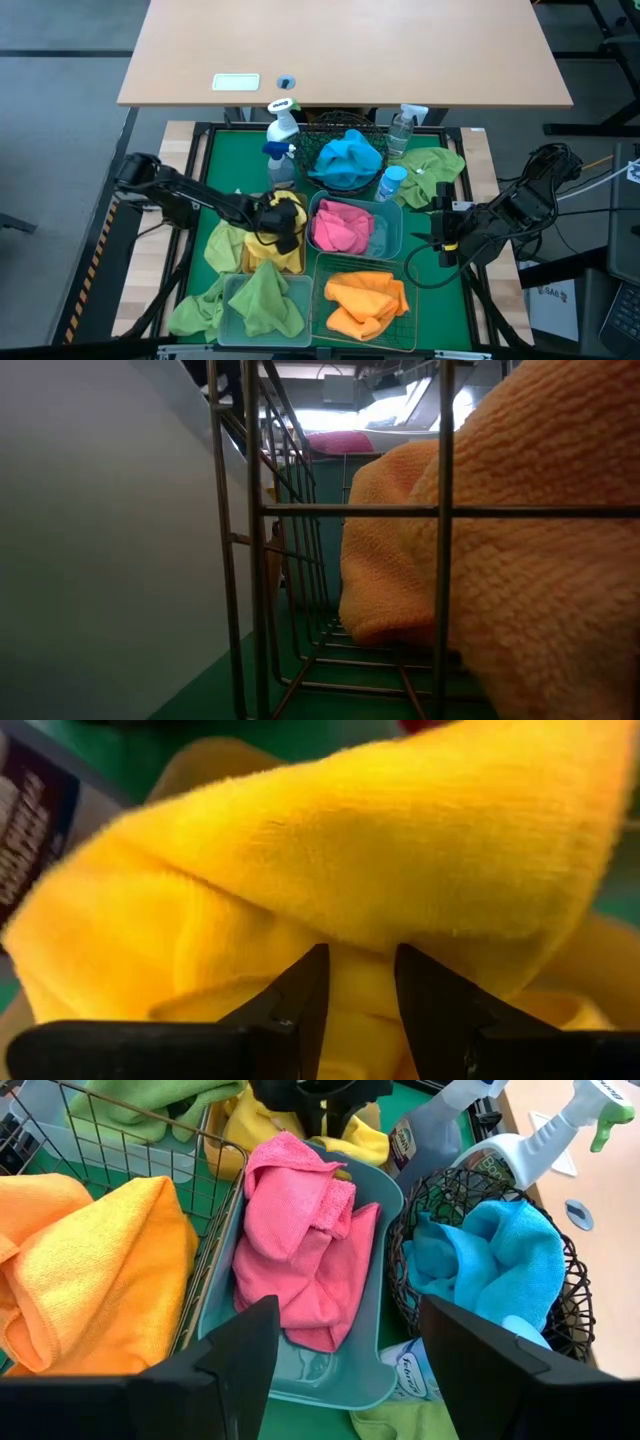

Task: Sort microfiber towel by color & place in baskets
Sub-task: Put the yellow towel into the orange bin

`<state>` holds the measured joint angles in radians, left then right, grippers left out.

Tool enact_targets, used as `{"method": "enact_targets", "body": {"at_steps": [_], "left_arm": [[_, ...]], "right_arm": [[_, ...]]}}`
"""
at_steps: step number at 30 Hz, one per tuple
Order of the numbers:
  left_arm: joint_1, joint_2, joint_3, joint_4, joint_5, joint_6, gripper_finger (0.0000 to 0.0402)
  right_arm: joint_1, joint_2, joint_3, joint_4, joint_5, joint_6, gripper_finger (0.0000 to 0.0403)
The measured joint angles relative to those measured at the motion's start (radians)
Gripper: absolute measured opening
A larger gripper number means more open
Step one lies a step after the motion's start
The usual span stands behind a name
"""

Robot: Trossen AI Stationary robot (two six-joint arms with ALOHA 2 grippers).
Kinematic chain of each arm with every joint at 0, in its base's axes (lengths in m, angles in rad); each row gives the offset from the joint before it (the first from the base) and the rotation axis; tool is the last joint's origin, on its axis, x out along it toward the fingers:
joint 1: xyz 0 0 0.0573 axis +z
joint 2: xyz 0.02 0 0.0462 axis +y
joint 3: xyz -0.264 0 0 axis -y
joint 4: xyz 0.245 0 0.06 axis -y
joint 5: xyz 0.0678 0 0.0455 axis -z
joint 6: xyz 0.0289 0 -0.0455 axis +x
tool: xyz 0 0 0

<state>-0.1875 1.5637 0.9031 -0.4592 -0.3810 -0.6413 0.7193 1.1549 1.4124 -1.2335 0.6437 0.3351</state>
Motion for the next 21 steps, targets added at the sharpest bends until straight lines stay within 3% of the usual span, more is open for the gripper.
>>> {"method": "enact_targets", "body": {"at_steps": [8, 13, 17, 21], "left_arm": [[0.0, 0.007, 0.0, -0.105, 0.021, 0.0, 0.0111], [0.0, 0.005, 0.0, -0.109, 0.121, 0.0, 0.0111], [0.001, -0.025, 0.0, -0.124, 0.222, -0.005, 0.0111], [0.002, -0.079, 0.0, -0.132, 0.226, -0.011, 0.0111]], "right_arm": [[0.0, 0.0, 0.0, -0.009, 0.0, 0.0, 0.0241], [-0.006, -0.002, 0.0, -0.021, 0.0, 0.0, 0.0241], [-0.07, -0.024, 0.0, -0.039, -0.052, 0.0, 0.0241], [-0.183, -0.076, 0.0, -0.076, -0.095, 0.0, 0.0241]]}}
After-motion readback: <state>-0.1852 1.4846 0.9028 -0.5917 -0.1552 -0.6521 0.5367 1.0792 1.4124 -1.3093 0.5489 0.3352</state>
